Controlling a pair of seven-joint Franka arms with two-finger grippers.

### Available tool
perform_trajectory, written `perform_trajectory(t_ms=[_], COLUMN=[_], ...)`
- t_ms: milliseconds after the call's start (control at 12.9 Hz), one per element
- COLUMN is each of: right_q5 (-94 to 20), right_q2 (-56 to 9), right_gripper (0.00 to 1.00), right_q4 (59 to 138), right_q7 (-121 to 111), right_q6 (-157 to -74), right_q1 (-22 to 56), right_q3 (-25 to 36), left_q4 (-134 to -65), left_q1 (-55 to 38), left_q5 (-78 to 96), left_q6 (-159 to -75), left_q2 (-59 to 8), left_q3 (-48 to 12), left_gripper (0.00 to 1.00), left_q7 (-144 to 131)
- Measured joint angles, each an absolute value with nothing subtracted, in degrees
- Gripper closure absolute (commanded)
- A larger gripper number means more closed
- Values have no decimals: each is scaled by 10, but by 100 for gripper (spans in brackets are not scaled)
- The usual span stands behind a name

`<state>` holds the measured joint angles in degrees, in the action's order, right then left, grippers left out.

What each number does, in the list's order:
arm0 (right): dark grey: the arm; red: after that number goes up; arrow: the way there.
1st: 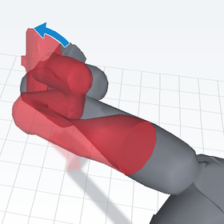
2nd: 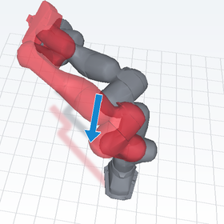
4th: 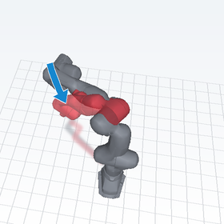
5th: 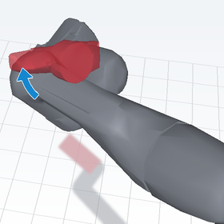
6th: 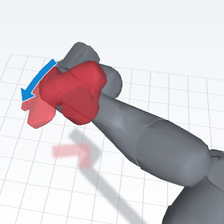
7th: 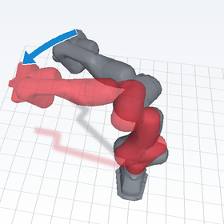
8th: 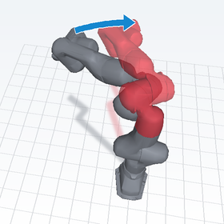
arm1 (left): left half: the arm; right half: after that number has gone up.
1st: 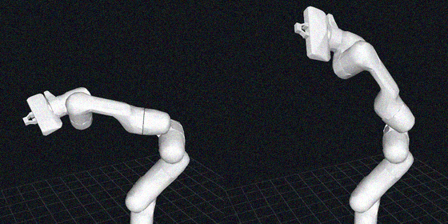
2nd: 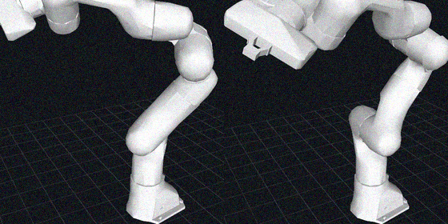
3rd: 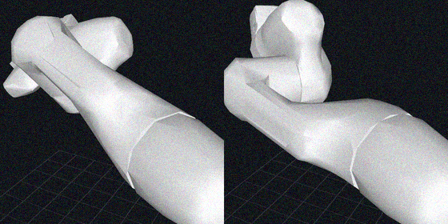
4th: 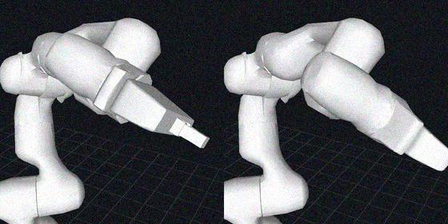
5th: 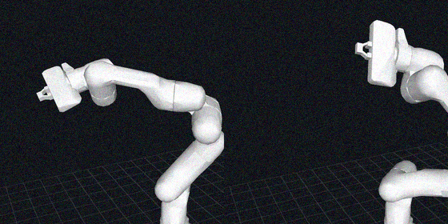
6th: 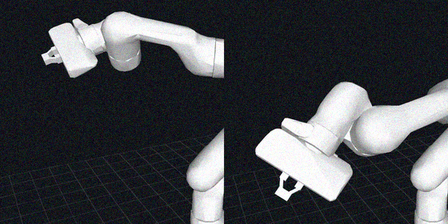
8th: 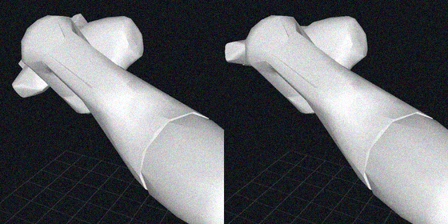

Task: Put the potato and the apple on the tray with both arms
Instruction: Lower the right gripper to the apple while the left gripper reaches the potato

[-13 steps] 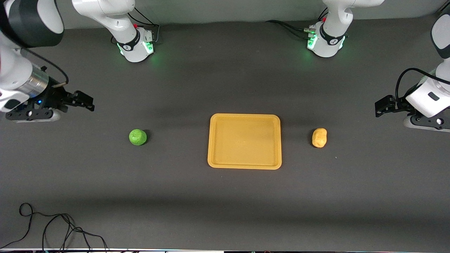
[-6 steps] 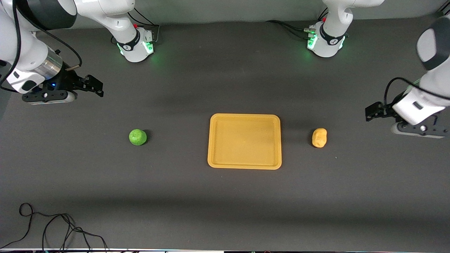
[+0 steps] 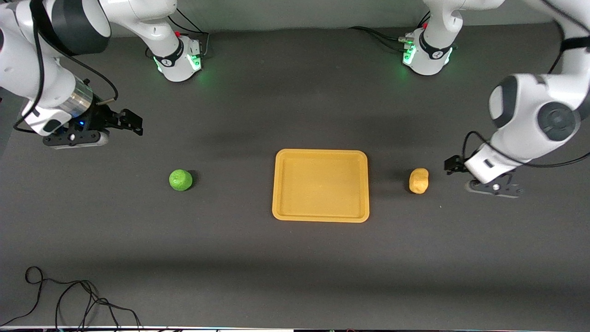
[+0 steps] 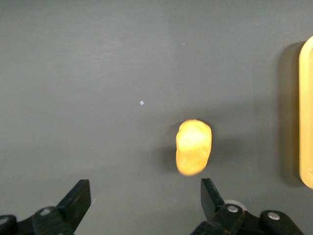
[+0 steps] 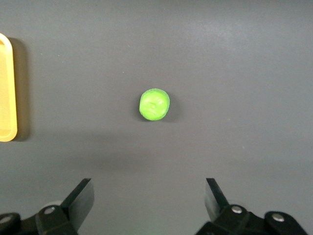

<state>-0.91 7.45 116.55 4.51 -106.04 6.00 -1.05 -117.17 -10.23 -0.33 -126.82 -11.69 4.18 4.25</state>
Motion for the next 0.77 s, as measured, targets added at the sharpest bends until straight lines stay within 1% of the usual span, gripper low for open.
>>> perform_trajectory(t_ms=[77, 232, 310, 465, 542, 620, 697, 775], right_q5=[-9, -9, -9, -9, -9, -9, -9, -9], right_q2=[59, 30, 19, -2, -13, -26, -41, -57], right_gripper=[0, 0, 0, 0, 0, 0, 0, 0], right_q4=[1173, 1210, 1236, 1287, 1304, 1314, 1325, 1336], right_q7=[45, 53, 55, 56, 56, 56, 56, 56], right_q6=[-1084, -1164, -1213, -1297, -1324, -1348, -1378, -1414], right_q1=[66, 79, 83, 86, 86, 86, 86, 86], right_q3=[-11, -11, -11, -11, -10, -9, -8, -7], left_q4=[-1179, -1184, -1184, -1184, -1184, -1184, -1184, -1184], left_q1=[-107, -111, -111, -112, -112, -113, -114, -114], left_q5=[-3, -3, -3, 3, 8, 10, 10, 11], left_q6=[-1298, -1328, -1335, -1360, -1373, -1384, -1392, -1394], left_q2=[-141, -189, -210, -238, -248, -257, -266, -273], left_q3=[42, 37, 33, 23, 18, 13, 11, 10], left_gripper=[0, 1, 6, 7, 10, 32, 42, 50], left_q7=[41, 41, 41, 41, 41, 41, 41, 40])
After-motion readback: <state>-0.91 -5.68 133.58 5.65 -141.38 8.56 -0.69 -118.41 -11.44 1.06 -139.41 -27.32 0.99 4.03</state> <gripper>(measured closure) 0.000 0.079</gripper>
